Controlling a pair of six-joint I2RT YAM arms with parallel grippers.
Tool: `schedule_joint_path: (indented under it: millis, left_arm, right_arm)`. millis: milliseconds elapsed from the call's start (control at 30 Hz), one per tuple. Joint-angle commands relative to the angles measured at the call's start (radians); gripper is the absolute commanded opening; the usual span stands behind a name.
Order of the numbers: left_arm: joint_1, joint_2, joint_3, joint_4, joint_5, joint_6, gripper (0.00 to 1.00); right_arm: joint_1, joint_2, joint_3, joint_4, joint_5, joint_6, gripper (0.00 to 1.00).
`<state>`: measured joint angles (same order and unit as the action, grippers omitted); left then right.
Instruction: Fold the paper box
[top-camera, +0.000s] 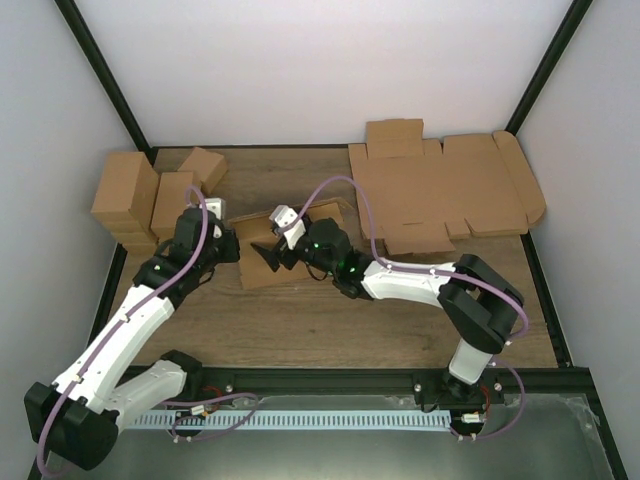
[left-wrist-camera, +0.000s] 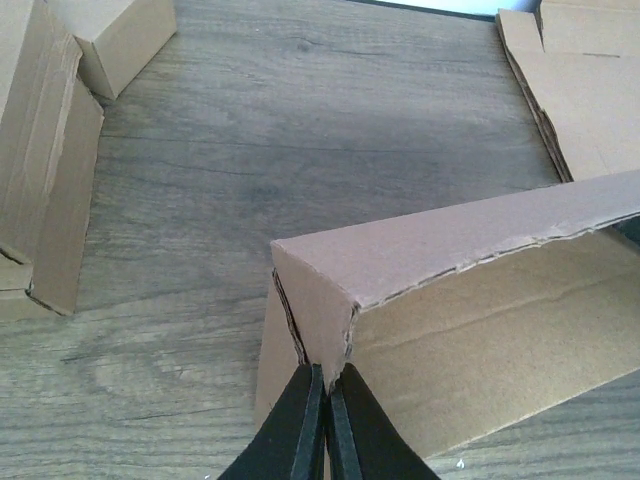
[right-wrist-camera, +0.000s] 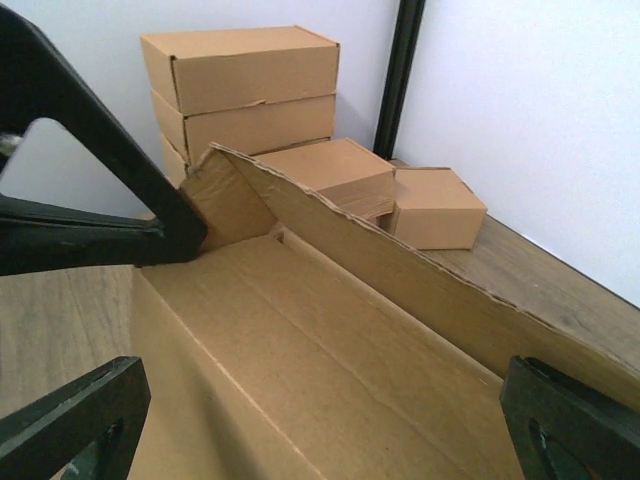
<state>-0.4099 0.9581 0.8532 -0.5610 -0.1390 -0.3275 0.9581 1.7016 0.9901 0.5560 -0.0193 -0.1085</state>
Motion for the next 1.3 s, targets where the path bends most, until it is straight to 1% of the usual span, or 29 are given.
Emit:
schedule_joint_path:
  millis: [0,100,267,367,467,533,600,667,733,900,1033,1133,1267]
  left_arm:
    - [0.003,-0.020,-0.005,0.026,0.005,0.007,0.04]
    - [0.002,-0.023,-0.009,0.026,0.011,0.006,0.04]
    - [0.002,-0.026,-0.015,0.027,0.020,0.014,0.04]
    - [0.002,-0.028,-0.017,0.032,0.029,0.016,0.04]
    - [0.002,-0.033,-0.025,0.039,0.047,0.019,0.04]
    - [0.002,-0.038,-0.037,0.054,0.070,0.026,0.04]
    - [0.002,-0.044,-0.054,0.071,0.106,0.038,0.04]
    - [0.002,-0.048,-0.067,0.081,0.115,0.037,0.04]
    - [0.002,-0.050,-0.075,0.084,0.119,0.034,0.04]
    - [0.002,-0.055,-0.075,0.076,0.116,0.036,0.04]
    - [0.002,-0.061,-0.077,0.073,0.119,0.029,0.04]
    - [0.003,-0.061,-0.081,0.072,0.123,0.022,0.04]
    - [0.002,-0.059,-0.081,0.073,0.126,0.019,0.04]
  right_arm:
    - [0.008,0.004,0.008,-0.004,-0.097,0.020,1.00]
    - [0.010,-0.036,-0.024,0.014,-0.068,0.020,1.00]
    - [0.008,-0.200,-0.133,0.000,0.038,0.023,1.00]
    - [0.000,-0.289,-0.176,-0.057,0.087,0.024,1.00]
    - [-0.019,-0.323,-0.179,-0.128,0.104,0.045,1.00]
    - [-0.022,-0.329,-0.193,-0.136,0.122,0.042,1.00]
    - [-0.021,-0.334,-0.206,-0.125,0.106,0.033,1.00]
    - [-0.020,-0.323,-0.216,-0.089,0.063,0.010,1.00]
    - [-0.019,-0.266,-0.199,-0.062,0.023,-0.020,1.00]
    - [-0.008,-0.118,-0.078,-0.047,0.007,-0.079,1.00]
    - [-0.006,-0.019,0.008,-0.071,0.008,-0.087,1.00]
    - [-0.006,0.021,0.037,-0.075,-0.022,-0.072,1.00]
    - [-0.005,0.025,0.050,-0.081,-0.132,-0.046,1.00]
